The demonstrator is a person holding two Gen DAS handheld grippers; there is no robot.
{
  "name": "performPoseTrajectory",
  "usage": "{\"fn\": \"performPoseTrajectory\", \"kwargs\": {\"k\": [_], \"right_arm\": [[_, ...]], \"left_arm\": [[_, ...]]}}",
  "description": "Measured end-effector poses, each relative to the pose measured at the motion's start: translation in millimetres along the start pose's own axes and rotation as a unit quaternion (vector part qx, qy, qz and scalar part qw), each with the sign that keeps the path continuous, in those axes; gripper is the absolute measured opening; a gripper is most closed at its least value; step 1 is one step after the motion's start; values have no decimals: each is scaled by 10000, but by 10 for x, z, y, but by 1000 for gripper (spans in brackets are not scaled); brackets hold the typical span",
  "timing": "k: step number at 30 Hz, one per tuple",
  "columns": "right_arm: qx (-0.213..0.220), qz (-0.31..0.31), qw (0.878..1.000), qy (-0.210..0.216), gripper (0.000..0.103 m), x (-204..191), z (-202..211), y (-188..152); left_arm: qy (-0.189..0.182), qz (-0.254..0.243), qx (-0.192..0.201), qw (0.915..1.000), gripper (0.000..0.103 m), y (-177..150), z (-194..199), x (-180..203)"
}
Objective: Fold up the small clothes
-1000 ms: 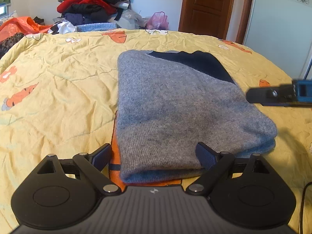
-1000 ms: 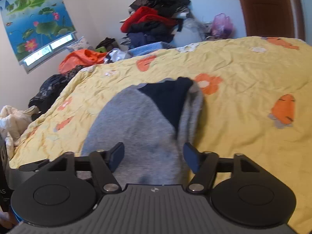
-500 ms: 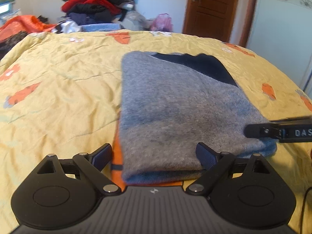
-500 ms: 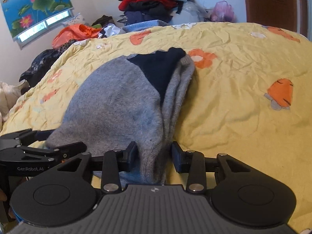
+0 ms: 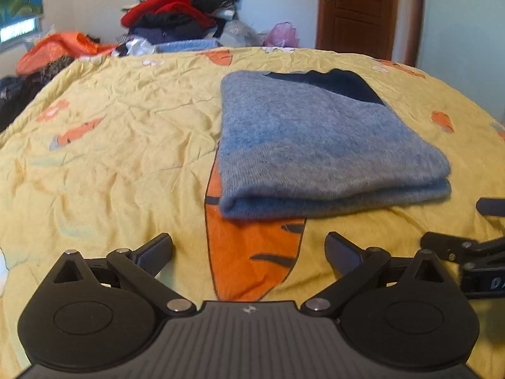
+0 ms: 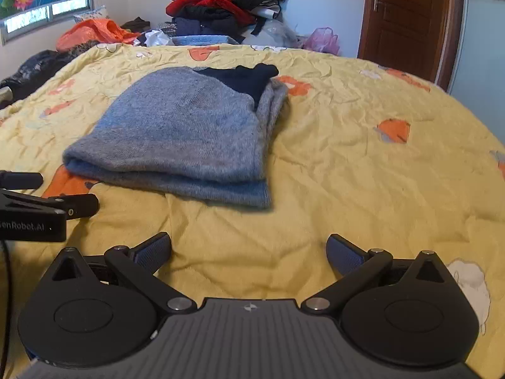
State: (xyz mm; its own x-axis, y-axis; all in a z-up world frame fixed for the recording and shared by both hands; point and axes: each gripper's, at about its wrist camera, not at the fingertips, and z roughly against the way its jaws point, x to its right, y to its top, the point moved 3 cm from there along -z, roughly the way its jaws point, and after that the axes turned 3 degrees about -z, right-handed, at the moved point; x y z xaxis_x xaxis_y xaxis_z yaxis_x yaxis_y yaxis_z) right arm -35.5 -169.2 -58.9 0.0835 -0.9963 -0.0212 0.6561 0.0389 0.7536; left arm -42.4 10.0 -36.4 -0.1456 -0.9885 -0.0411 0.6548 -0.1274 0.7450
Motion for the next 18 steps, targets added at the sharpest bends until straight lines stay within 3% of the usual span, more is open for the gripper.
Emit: {"fn": "performPoseTrajectory", "kwargs": {"k": [12, 15, 18], "right_arm": [[158, -222, 9996, -39, 103, -32, -68, -10], [72, -237, 9996, -114, 103, -49, -65, -1], [-311, -229, 9992, -57, 103, -32, -93, 94]], "left_arm": [[62, 9, 23, 10000, 103, 17, -43, 6], [46, 4, 18, 10000, 103, 28, -49, 2], [47, 16, 20, 10000, 103, 30, -47, 2]]}}
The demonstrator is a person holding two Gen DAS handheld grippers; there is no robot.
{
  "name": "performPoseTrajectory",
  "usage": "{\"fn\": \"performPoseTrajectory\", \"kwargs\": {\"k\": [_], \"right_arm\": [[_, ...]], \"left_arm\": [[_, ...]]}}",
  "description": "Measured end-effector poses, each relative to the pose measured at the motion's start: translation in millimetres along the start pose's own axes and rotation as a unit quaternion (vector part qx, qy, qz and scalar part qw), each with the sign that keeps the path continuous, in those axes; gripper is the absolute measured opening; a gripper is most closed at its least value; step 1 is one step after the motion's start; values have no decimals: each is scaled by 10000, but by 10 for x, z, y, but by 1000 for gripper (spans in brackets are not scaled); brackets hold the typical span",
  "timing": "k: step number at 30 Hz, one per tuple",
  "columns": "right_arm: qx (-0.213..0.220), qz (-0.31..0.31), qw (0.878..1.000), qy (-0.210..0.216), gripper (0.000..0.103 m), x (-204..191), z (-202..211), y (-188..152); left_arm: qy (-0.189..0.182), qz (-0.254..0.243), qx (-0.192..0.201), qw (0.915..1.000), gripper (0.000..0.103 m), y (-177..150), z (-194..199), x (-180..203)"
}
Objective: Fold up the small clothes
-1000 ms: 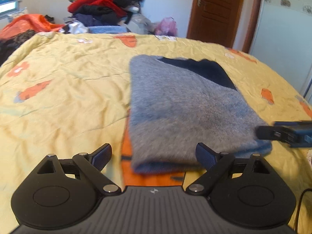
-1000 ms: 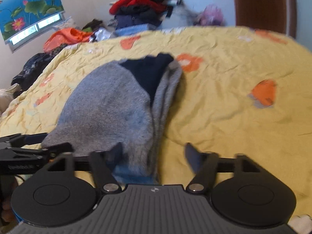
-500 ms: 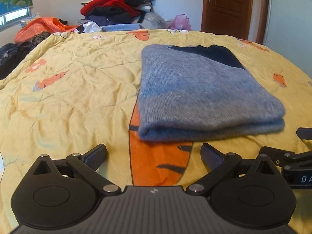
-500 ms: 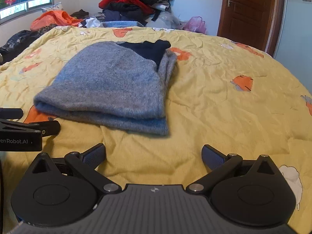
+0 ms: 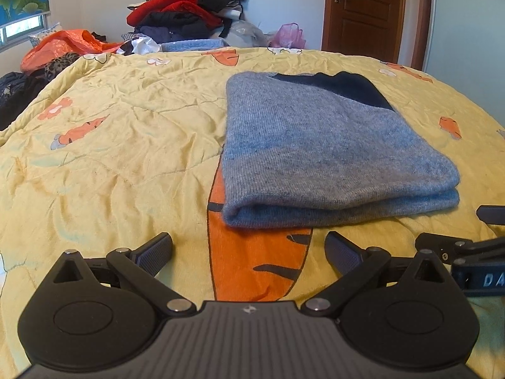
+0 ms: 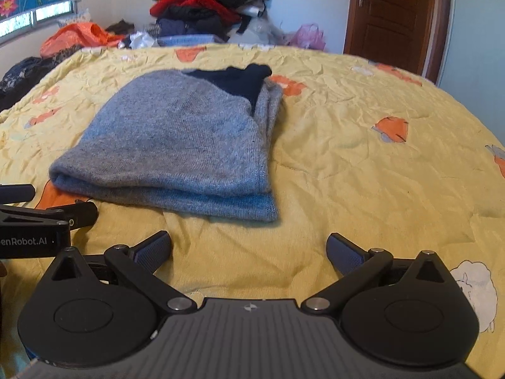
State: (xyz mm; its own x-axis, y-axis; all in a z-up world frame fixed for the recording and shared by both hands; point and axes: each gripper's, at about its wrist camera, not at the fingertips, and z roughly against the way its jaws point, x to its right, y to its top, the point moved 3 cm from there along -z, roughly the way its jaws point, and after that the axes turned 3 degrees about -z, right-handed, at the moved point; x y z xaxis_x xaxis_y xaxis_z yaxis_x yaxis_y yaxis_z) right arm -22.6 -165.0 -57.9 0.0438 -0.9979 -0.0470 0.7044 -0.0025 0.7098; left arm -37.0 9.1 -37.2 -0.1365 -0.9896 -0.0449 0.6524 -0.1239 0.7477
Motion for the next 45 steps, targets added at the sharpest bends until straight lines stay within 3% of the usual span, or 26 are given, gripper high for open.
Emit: {"fn": "performPoseTrajectory", "kwargs": {"k": [2, 5, 20, 45], "right_arm": [[-4, -5, 10000, 36, 103, 6, 1, -5], [455, -13, 9990, -45, 103, -22, 45, -147], [496, -68, 9987, -56, 103, -11, 57, -149], [499, -67, 9987, -62, 103, -16, 55, -154]], "left_arm": [[6, 7, 8, 10000, 103, 1, 0, -1], [45, 50, 25, 10000, 103, -26, 15, -21], [350, 299, -129, 9989, 103, -63, 78, 31], [377, 339, -10, 9987, 103, -71, 74, -10]]}}
